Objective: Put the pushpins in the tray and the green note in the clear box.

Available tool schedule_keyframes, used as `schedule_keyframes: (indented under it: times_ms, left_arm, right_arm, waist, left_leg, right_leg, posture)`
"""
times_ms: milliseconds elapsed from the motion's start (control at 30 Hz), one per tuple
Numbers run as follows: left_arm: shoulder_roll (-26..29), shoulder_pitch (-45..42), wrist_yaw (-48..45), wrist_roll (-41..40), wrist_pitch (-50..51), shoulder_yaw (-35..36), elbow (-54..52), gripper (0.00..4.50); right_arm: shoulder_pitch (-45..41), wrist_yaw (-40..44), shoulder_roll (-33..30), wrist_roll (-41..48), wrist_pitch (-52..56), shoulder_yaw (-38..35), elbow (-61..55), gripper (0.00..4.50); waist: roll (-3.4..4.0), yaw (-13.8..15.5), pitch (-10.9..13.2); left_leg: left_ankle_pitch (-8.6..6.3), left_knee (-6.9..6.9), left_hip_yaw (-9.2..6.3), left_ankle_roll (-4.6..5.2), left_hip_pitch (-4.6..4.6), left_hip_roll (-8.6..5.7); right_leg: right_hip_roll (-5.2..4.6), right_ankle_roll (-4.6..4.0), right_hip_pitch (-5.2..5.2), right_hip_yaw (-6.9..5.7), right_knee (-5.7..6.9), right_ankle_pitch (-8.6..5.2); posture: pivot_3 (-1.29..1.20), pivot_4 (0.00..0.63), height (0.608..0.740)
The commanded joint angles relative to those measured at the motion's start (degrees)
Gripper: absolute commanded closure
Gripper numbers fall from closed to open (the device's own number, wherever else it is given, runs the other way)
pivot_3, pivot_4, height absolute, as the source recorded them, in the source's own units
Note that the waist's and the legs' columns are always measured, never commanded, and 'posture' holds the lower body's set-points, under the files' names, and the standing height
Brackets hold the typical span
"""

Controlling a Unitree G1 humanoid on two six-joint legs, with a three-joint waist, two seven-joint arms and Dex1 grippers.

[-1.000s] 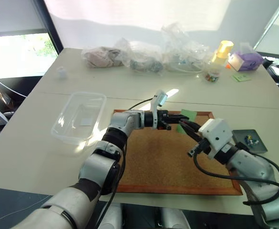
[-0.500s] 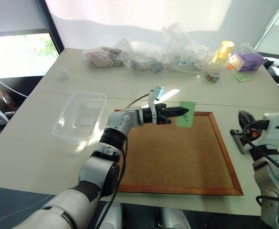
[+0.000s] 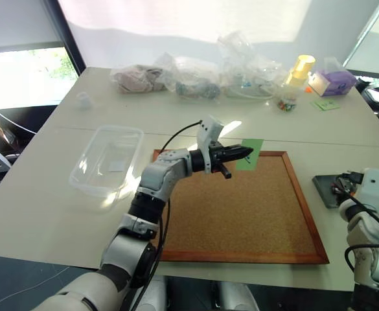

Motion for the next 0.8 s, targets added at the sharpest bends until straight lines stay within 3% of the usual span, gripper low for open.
schedule_keyframes:
  times_ms: [33, 100, 267, 400, 600, 700, 800]
  left_arm:
    - [-0.2, -0.5, 0.1, -0.6, -0.2, -0.7, -1.3, 4.50]
    - [-0.1, -0.5, 0.1, -0.7, -0.3, -0.8, -1.1, 4.50]
    - [0.9, -0.4, 0.3, -0.3, -0.8, -0.9, -2.1, 4.50]
    - [5.7, -1.0, 2.2, 0.7, -0.2, 0.2, -6.9, 4.50]
    - [17.9, -3.8, 6.0, 2.4, 5.7, 2.9, -14.3, 4.50]
    - [24.9, -5.6, 5.2, 0.0, 11.6, 5.9, -18.4, 4.50]
    - [31.9, -7.5, 8.5, 3.3, 17.7, 5.8, -18.9, 4.50]
  right_arm:
    - [-0.1, -0.2, -1.3, -0.3, -0.7, -1.7, -1.8, 0.94]
    - [0.4, -0.1, -1.2, -0.2, -0.6, -1.7, -2.6, 0.05]
    - [2.4, 3.8, -1.5, 0.7, -5.6, -0.1, -8.8, 0.05]
    - [4.1, 14.5, -2.1, 11.6, -5.2, 2.9, -20.4, 0.05]
    - [5.2, 23.2, -7.8, 29.8, 5.4, 8.6, -30.5, 0.05]
    - [3.6, 25.7, -11.4, 33.3, 8.3, 12.6, -31.7, 0.05]
    - [1.3, 26.9, -13.4, 33.6, 8.8, 16.1, -31.1, 0.05]
  waist:
    - [0.00, 0.0, 0.0]
    - [0.00, 0.0, 0.0]
    - [0.01, 0.0, 0.0]
    - [0.06, -1.1, 0.0]
    - [0.04, -1.2, 0.0]
    - [-0.02, -1.1, 0.1]
    - [-0.06, -1.0, 0.1]
  left_leg:
    - [0.00, 0.00, 0.00, 0.00, 0.00, 0.00]
    - [0.00, 0.00, 0.00, 0.00, 0.00, 0.00]
    - [0.00, 0.00, 0.00, 0.00, 0.00, 0.00]
    - [0.00, 0.00, -0.01, 0.00, 0.01, 0.07]
    - [0.00, 0.00, -0.07, 0.00, 0.09, 0.29]
    - [0.00, 0.03, -0.07, 0.00, 0.05, 0.25]
    - [0.00, 0.03, -0.10, 0.00, 0.03, 0.25]
  right_leg:
    - [0.00, 0.00, 0.00, 0.00, 0.00, 0.00]
    - [0.00, 0.00, 0.00, 0.00, -0.01, 0.00]
    - [0.01, 0.00, 0.00, 0.00, -0.01, 0.00]
    - [0.11, 0.01, -0.01, 0.04, 0.01, 0.00]
    - [0.31, -0.01, 0.05, 0.07, 0.04, 0.01]
    - [0.25, -0.01, 0.06, 0.07, 0.00, 0.01]
    - [0.24, -0.01, 0.04, 0.05, -0.02, 0.00]
  posture:
    - [0.00, 0.150, 0.740]
    - [0.00, 0.150, 0.740]
    - [0.00, 0.150, 0.740]
    - [0.00, 0.150, 0.740]
    - [0.00, 0.150, 0.740]
    - [0.00, 0.150, 0.740]
    - [0.00, 0.150, 0.740]
